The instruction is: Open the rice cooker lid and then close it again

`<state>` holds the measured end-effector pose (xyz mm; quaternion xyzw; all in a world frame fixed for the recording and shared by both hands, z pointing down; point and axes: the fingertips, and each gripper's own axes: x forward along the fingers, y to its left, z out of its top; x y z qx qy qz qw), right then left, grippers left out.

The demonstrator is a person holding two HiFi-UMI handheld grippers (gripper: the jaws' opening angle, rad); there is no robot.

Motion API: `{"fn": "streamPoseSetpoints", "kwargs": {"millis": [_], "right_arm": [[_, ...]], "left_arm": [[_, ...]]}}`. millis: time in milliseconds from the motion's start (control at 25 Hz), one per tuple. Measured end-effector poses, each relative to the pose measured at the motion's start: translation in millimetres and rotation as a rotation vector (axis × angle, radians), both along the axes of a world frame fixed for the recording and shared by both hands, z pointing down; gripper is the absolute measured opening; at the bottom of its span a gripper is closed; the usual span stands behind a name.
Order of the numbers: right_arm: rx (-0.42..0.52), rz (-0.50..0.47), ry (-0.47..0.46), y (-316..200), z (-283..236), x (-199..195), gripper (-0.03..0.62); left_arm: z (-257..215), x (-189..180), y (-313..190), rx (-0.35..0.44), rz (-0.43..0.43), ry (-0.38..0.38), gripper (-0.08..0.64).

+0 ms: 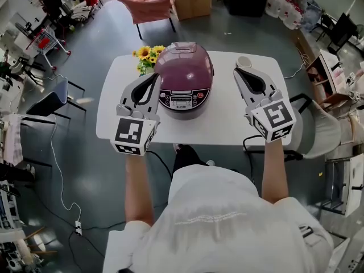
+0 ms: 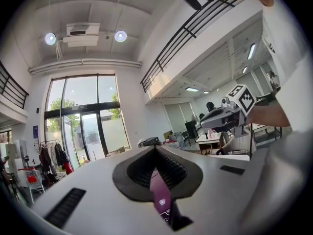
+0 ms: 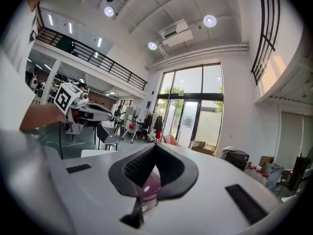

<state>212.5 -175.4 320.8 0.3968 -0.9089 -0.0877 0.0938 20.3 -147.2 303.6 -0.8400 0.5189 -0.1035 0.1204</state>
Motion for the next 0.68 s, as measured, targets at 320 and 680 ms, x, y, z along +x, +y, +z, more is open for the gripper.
{"fn": "streamPoseSetpoints", "kwargs": {"millis": [320,680], "right_arm": [[-0.018,0.001,0.012,-5.0,6.7,-8.4,0.026],[-0.025,0.001,0.023,-12.1,9.4,-16.1,0.026]], "left_arm": [[6.2,-5.6,-4.6,-0.017,0.007,0.003,0.017],[9.6,-10.8,-11.4,-0.035,0.014,0.002,0.017]]}}
